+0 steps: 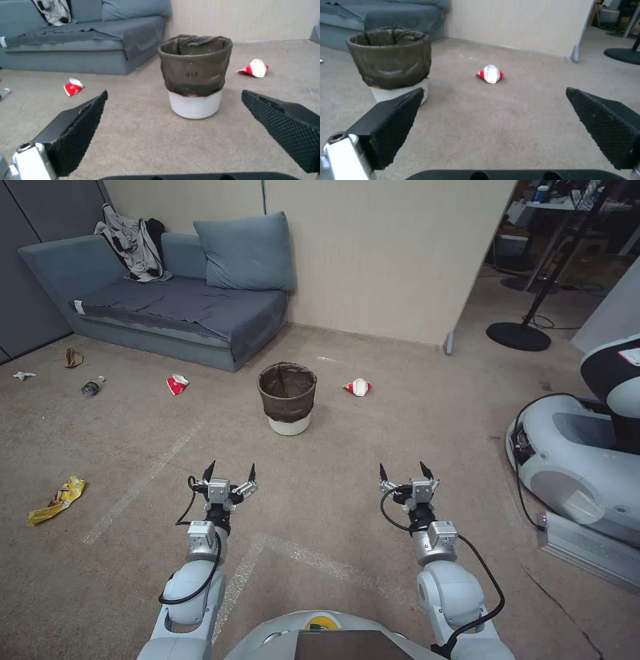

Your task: Pick up the trash bin, then pick up the garbage from the floor and place it into the trash bin.

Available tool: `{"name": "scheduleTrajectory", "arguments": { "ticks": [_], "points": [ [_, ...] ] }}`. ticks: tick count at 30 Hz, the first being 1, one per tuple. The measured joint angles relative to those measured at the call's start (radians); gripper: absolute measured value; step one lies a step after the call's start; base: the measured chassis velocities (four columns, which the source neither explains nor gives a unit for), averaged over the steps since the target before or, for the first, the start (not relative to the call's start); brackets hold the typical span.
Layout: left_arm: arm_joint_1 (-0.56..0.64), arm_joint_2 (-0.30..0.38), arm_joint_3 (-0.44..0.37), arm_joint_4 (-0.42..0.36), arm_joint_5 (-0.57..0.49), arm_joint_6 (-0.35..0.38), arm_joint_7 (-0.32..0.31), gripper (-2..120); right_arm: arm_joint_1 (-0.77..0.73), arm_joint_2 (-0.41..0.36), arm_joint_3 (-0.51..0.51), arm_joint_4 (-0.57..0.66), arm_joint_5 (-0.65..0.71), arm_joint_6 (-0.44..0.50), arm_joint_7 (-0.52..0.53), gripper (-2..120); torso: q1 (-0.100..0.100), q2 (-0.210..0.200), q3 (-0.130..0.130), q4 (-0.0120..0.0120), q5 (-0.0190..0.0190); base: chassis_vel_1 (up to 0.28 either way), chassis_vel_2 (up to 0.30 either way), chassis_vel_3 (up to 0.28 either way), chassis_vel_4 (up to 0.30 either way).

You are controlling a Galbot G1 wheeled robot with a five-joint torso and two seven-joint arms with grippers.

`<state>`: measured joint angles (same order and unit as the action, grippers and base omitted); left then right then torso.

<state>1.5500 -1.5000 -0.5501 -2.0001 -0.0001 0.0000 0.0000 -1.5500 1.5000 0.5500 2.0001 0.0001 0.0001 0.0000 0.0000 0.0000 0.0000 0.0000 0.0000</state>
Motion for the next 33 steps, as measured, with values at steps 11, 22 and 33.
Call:
{"name": "scheduleTrajectory", "arguments": {
  "ticks": [11,22,33],
  "points": [
    [0.0,0.0,0.0,0.0,0.0,0.0,0.0,100,0.0,0.0,0.0,0.0,0.0,0.0,0.0,100,0.0,0.0,0.0,0.0,0.0,0.0,0.0,0.0,0.0],
    [0.002,0.0,0.0,-0.002,0.0,0.0,0.0,100,-0.001,0.0,0.0,0.002,0.0,0.0,0.0,100,0.0,0.0,0.0,0.0,0.0,0.0,0.0,0.0,0.0],
    [0.073,-0.01,0.02,-0.11,0.003,0.018,-0.015,100,-0.06,0.017,0.017,0.121,0.011,-0.026,-0.003,100,0.0,0.0,0.0,-0.0003,-0.0003,0.0,0.0,0.0,0.0]
  ]
}}
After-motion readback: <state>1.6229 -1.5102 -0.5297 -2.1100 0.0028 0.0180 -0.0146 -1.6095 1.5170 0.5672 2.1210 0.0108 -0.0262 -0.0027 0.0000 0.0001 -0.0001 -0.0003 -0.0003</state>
